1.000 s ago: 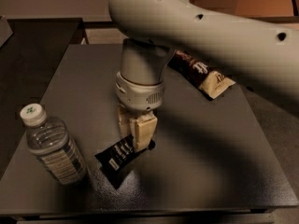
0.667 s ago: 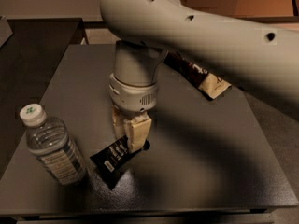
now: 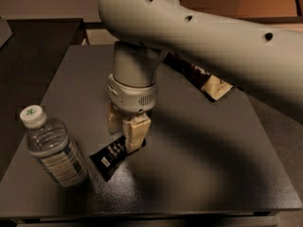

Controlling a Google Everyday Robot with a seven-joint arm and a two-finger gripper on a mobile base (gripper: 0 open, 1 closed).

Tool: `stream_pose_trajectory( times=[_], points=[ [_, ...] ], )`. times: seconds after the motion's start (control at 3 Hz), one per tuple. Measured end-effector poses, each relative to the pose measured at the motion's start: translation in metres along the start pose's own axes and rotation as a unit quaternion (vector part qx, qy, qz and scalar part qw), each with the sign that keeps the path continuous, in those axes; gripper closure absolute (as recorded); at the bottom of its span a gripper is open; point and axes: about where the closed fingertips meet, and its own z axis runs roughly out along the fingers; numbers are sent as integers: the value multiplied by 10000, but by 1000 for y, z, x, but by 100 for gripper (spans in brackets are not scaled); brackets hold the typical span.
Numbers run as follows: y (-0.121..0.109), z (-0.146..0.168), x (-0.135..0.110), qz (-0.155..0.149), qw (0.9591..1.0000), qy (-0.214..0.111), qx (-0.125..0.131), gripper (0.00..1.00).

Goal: Move rxbar chocolate near blue plastic bottle

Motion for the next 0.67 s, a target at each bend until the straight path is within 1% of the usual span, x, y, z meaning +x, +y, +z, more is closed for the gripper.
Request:
stream_pose_trajectory(
  times=[0.33, 0.67],
  points=[
    [-1, 0, -1, -6, 10000, 1, 32, 0],
    [-1, 0, -1, -6, 10000, 1, 33, 0]
  ],
)
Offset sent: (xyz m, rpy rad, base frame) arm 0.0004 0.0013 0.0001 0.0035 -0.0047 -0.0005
